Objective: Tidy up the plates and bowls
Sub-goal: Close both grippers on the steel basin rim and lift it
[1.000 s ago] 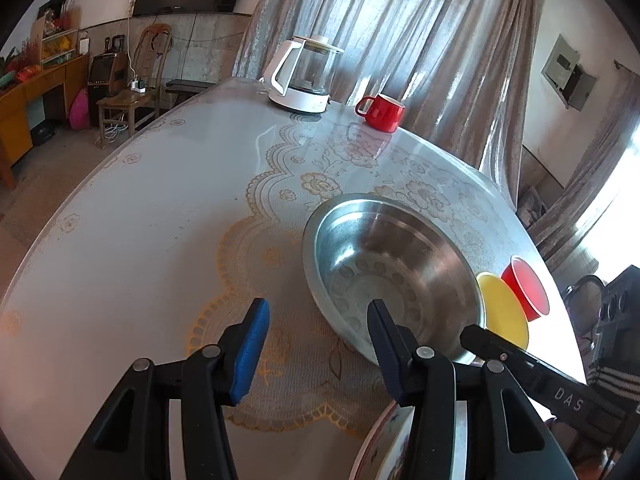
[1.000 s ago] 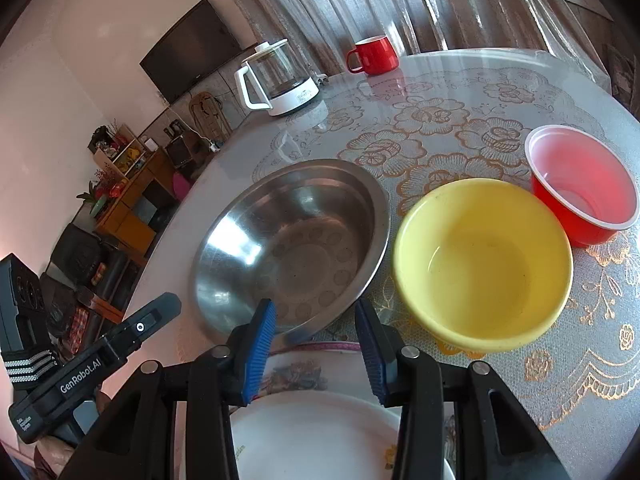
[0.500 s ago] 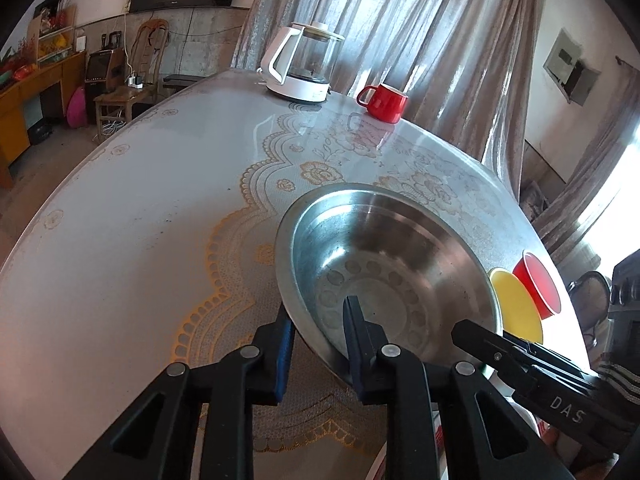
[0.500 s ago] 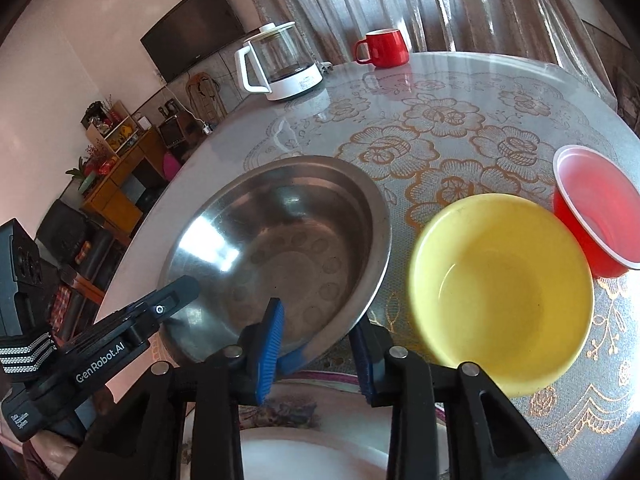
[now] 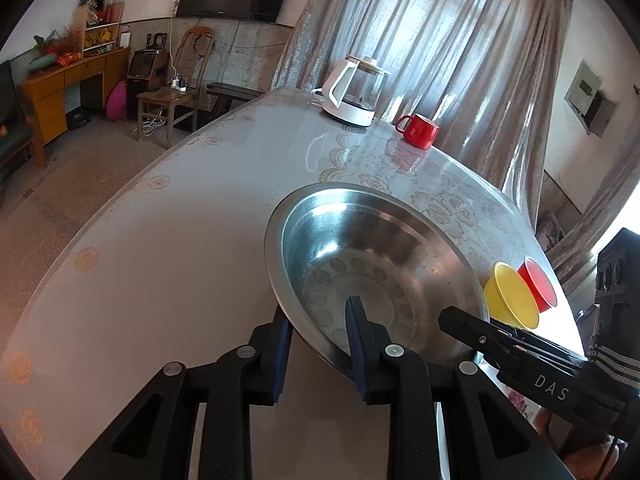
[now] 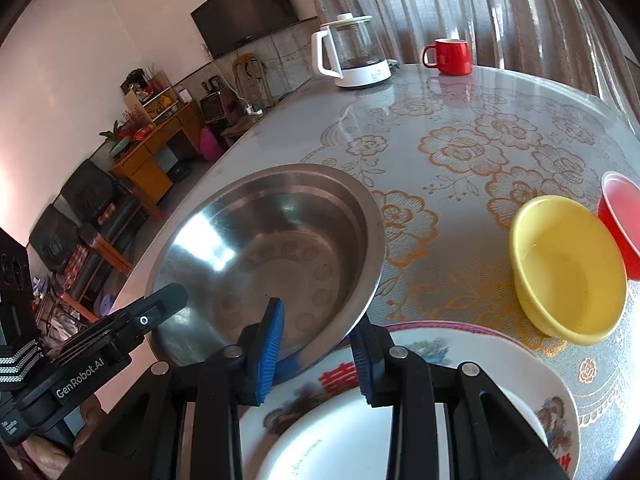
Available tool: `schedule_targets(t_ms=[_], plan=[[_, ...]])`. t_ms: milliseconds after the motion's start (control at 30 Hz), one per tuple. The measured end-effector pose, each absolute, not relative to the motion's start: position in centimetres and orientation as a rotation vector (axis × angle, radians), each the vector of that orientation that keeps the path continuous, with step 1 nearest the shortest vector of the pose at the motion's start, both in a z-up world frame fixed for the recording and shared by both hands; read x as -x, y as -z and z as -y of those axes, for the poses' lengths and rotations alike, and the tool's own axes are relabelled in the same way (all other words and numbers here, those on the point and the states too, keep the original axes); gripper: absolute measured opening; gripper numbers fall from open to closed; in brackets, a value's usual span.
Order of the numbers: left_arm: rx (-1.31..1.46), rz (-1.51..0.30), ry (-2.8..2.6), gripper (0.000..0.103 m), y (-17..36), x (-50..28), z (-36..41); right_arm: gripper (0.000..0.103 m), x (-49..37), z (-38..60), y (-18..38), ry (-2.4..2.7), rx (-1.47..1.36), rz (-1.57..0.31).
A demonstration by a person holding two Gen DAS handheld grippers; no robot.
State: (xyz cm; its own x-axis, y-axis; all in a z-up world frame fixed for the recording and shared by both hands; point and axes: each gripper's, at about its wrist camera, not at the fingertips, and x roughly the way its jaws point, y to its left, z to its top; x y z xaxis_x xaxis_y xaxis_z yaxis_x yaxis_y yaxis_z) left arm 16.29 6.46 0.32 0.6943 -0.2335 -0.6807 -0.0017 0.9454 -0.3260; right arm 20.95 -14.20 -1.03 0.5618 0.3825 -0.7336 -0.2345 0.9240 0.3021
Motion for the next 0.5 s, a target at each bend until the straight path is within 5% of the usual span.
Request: schedule_targets(t_ms=[500], plan=[[0.402, -0.793, 0.035, 0.029, 0.6, -7.3, -12.5, 0.032, -15.3, 7.9, 1.3, -0.517, -0.096, -0.913]])
